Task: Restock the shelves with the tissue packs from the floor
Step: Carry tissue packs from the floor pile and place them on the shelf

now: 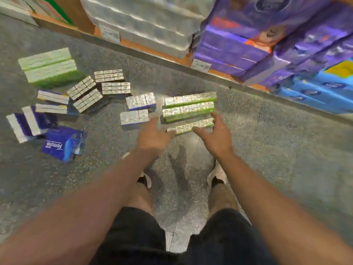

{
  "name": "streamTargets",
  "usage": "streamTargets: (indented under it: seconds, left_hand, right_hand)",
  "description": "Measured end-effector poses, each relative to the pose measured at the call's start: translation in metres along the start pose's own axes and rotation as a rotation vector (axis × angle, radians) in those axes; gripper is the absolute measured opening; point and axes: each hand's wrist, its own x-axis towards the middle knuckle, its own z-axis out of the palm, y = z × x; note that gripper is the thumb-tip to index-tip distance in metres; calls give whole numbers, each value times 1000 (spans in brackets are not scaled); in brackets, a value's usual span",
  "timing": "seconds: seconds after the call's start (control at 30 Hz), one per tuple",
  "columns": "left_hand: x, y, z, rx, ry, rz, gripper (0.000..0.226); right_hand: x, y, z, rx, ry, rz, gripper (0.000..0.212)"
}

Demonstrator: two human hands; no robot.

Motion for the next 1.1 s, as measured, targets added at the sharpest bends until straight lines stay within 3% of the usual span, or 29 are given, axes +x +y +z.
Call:
streamTargets:
  seconds: [0.13, 0.4, 0.53, 0.63, 0.73, 0.83, 0.97, 1.1]
  left_hand:
    - [94, -38, 91, 214, 37, 43, 70]
    - [289, -122, 284, 597, -8, 230, 78]
    - [345, -156, 328, 860, 98, 249, 77]
    - [358, -177, 333, 898, 149, 292, 70]
    - [340, -172, 306, 804, 65, 257, 62]
    - [292, -152, 242, 738, -37, 266, 49]
    - [208, -126, 113, 765, -64, 279, 47]
    - [112, -84, -39, 782, -50, 247, 51]
  right_hand:
    - [93, 91, 49, -176, -33, -23, 81]
    - [279, 249, 162, -572, -108, -223, 74]
    - [333, 301, 203, -777, -135, -320, 78]
    - [347, 316, 216, -990, -134, -353, 75]
    - [331, 301, 214, -1088, -200, -342, 65]
    - [285, 264, 203, -1023, -339, -310, 70]
    - [198, 166, 171, -907, -408, -367, 80]
    - [116, 42, 137, -757, -305, -531, 62]
